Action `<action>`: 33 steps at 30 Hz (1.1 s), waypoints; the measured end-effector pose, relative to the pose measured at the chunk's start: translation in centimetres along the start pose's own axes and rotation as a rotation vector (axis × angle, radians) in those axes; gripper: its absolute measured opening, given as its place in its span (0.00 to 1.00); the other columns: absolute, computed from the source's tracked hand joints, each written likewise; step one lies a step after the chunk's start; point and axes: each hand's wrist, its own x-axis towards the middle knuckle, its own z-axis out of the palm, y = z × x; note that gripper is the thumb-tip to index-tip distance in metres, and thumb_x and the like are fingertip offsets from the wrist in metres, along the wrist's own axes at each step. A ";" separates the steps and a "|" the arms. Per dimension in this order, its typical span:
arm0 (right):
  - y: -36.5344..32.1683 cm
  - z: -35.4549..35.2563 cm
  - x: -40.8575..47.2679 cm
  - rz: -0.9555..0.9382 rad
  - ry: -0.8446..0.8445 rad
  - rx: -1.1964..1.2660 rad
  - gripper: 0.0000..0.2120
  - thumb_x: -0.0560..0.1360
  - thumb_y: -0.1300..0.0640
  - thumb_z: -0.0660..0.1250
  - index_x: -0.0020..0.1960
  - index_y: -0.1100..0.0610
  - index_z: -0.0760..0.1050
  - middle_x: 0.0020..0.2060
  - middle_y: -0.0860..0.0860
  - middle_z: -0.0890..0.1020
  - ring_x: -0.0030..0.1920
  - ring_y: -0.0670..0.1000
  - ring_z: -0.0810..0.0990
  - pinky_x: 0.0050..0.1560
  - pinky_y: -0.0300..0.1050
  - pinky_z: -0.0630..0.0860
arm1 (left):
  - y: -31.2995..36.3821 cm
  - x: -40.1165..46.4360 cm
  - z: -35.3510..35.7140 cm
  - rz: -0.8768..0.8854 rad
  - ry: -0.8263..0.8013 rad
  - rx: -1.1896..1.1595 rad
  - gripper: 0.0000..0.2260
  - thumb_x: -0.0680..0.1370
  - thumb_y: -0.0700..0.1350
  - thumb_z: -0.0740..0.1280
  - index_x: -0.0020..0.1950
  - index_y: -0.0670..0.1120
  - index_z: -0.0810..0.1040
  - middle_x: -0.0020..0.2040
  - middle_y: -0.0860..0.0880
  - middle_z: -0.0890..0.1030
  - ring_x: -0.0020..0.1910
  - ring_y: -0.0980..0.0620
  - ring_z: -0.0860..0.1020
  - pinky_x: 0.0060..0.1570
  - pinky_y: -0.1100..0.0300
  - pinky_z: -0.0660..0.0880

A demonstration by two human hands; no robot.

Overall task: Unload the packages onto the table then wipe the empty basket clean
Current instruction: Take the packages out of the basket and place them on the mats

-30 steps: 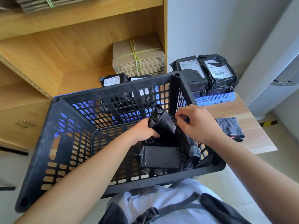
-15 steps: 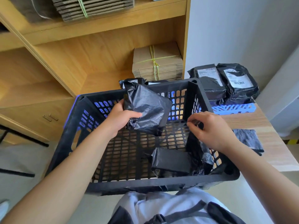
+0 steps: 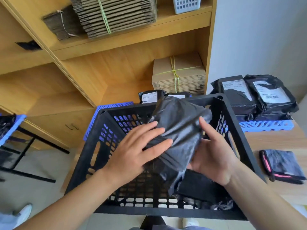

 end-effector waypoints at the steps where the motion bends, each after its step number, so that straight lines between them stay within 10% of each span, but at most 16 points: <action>1: 0.2 0.3 0.2 -0.013 -0.004 -0.009 0.30 0.75 0.37 0.65 0.67 0.59 0.76 0.61 0.59 0.81 0.61 0.61 0.81 0.64 0.61 0.74 | 0.1 -0.2 0.3 0.027 -0.004 0.013 0.19 0.81 0.35 0.63 0.71 0.49 0.73 0.70 0.43 0.73 0.74 0.43 0.67 0.72 0.44 0.65; 5: 0.6 0.6 1.0 -0.047 0.089 -0.064 0.21 0.77 0.48 0.66 0.65 0.57 0.79 0.59 0.56 0.83 0.60 0.59 0.82 0.62 0.57 0.76 | -0.2 -0.8 1.2 0.018 -0.057 0.028 0.21 0.85 0.36 0.48 0.71 0.51 0.72 0.70 0.43 0.71 0.74 0.43 0.66 0.73 0.43 0.62; 9: 0.3 1.2 1.9 -0.095 0.155 -0.113 0.20 0.76 0.49 0.67 0.64 0.57 0.79 0.58 0.56 0.84 0.60 0.59 0.81 0.63 0.58 0.76 | -1.7 -0.9 1.0 -0.095 -0.191 0.078 0.44 0.67 0.25 0.67 0.76 0.57 0.63 0.78 0.45 0.59 0.79 0.43 0.54 0.76 0.44 0.52; 13: -0.2 2.4 3.4 -0.219 0.223 -0.121 0.20 0.75 0.51 0.69 0.65 0.58 0.79 0.56 0.55 0.85 0.57 0.57 0.84 0.59 0.55 0.79 | -4.7 -1.8 -0.2 -0.372 -0.283 -0.009 0.49 0.72 0.35 0.72 0.77 0.69 0.47 0.81 0.53 0.42 0.80 0.51 0.42 0.76 0.46 0.50; 18: -0.5 6.2 6.0 -0.318 0.179 -0.173 0.22 0.73 0.52 0.70 0.65 0.58 0.78 0.56 0.56 0.84 0.55 0.56 0.84 0.55 0.53 0.81 | -10.4 -3.9 -3.8 -0.893 0.099 -0.678 0.32 0.75 0.44 0.73 0.72 0.66 0.64 0.73 0.60 0.67 0.72 0.64 0.66 0.73 0.57 0.63; 22: 0.4 11.7 9.7 -0.270 0.087 -0.304 0.22 0.72 0.52 0.69 0.65 0.56 0.78 0.57 0.56 0.84 0.57 0.58 0.83 0.56 0.55 0.81 | -14.1 -5.8 -6.5 -1.085 0.058 -1.331 0.36 0.61 0.56 0.81 0.68 0.53 0.75 0.62 0.50 0.82 0.63 0.53 0.79 0.62 0.57 0.74; 25: 1.3 16.1 13.3 -0.261 0.035 -0.360 0.21 0.74 0.52 0.70 0.66 0.56 0.77 0.58 0.57 0.84 0.59 0.59 0.82 0.57 0.55 0.80 | -15.7 -7.4 -8.0 -1.077 -0.080 -1.330 0.34 0.64 0.53 0.78 0.68 0.53 0.74 0.63 0.53 0.82 0.63 0.54 0.79 0.63 0.56 0.73; 33: 4.7 25.7 24.8 -0.249 0.068 -0.593 0.22 0.72 0.43 0.72 0.62 0.52 0.79 0.54 0.49 0.86 0.54 0.51 0.85 0.57 0.50 0.78 | -24.3 -14.2 -10.2 -1.326 0.222 -1.464 0.19 0.69 0.40 0.75 0.60 0.46 0.80 0.54 0.47 0.85 0.54 0.48 0.84 0.56 0.54 0.77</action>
